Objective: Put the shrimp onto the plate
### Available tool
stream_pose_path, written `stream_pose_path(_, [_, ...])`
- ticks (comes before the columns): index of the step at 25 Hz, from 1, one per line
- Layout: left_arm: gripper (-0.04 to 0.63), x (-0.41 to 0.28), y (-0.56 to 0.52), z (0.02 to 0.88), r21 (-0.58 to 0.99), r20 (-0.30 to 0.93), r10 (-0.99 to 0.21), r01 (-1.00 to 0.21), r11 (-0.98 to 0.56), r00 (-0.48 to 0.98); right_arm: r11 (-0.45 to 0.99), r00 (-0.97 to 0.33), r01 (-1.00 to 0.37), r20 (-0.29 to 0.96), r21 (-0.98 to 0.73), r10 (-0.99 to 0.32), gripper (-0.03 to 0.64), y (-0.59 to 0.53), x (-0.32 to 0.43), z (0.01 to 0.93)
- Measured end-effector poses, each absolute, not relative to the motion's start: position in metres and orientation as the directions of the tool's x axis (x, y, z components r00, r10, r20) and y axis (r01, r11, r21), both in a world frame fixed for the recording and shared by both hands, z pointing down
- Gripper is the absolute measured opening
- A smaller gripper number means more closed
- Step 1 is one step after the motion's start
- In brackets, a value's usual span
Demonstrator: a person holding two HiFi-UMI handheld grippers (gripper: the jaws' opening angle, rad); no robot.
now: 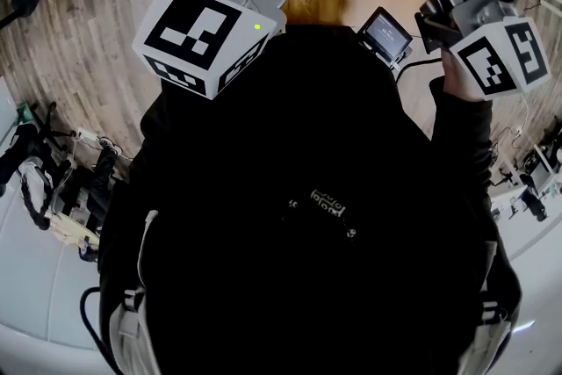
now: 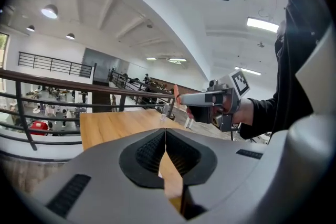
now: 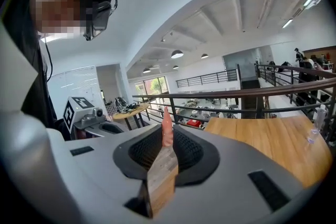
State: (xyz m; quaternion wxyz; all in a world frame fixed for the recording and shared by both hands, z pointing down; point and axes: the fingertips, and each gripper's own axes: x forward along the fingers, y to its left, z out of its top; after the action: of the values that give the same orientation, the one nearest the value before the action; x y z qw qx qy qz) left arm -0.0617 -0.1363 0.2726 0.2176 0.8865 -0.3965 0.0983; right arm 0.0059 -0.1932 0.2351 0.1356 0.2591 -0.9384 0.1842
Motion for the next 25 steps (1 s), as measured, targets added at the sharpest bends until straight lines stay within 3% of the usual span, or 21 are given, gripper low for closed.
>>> stream_pose_path(12, [-0.003,-0.078,-0.100,0.287,0.328,0.402,-0.770,-0.863,-0.384,0.496,0.857,-0.887,-0.398,0.375,-0.327,-0.268,0.075,-0.189,-0.015,0.275])
stream_pose_path(25, [-0.003,-0.059,-0.077,0.305,0.381,0.429,-0.766,-0.865,-0.327,0.479,0.845,-0.869,-0.392,0.447,-0.363,-0.211,0.075,-0.193,-0.002,0.328])
